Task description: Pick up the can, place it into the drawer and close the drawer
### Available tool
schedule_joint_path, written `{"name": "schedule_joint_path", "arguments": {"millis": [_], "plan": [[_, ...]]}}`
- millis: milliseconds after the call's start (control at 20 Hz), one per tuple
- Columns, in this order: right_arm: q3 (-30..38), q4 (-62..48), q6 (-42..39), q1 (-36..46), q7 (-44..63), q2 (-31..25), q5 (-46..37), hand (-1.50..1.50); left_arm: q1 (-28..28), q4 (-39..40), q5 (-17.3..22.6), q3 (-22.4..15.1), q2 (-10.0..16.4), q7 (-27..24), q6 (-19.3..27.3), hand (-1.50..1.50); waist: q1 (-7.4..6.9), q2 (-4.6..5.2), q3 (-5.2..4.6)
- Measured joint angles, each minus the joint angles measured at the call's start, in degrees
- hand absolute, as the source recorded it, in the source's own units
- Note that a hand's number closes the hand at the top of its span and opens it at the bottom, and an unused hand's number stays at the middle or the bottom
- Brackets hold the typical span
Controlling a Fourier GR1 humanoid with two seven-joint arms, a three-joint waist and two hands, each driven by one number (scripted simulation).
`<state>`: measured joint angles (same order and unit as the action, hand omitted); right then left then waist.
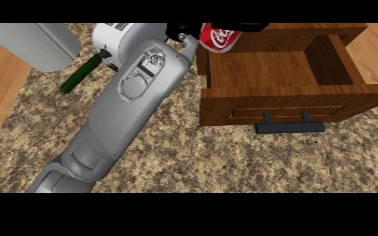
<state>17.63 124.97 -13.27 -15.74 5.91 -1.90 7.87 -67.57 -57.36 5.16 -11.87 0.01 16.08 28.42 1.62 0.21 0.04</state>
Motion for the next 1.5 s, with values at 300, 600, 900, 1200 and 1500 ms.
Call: {"name": "schedule_joint_path", "arguments": {"millis": [300, 600, 900, 1200, 1500], "plan": [[-1.0, 0.7, 0.9, 1.3, 1.6, 0.3, -0.9, -1.50, -7.7, 8.6, 4.3, -2.1, 0.0, -0.6, 2.6, 1.50, 0.42, 0.08, 0.02], [-1.0, -0.8, 0.5, 1.8, 0.7, 0.3, -1.5, -1.50, -12.1, 16.3, 8.6, -4.5, 0.0, -3.8, 3.6, 1.50, 0.83, 0.22, 0.03], [-1.1, -3.1, 0.9, 4.7, 0.5, -0.2, -2.0, -1.50, -16.4, 24.6, 12.4, -6.3, 0.0, -7.1, 3.4, 1.50, 1.72, 0.55, 0.07], [-2.3, -2.7, 1.6, 6.4, 1.9, 0.0, -2.8, -1.50, -17.5, 29.0, 16.6, -10.0, 0.0, -9.7, 4.4, 1.50, 2.65, 0.73, 0.09], [-3.0, -3.5, 1.8, 7.7, 2.1, -0.2, -3.6, -1.50, -17.1, 31.7, 19.1, -14.1, 0.0, -12.9, 7.1, 1.50, 3.61, 0.97, 0.12]]}}
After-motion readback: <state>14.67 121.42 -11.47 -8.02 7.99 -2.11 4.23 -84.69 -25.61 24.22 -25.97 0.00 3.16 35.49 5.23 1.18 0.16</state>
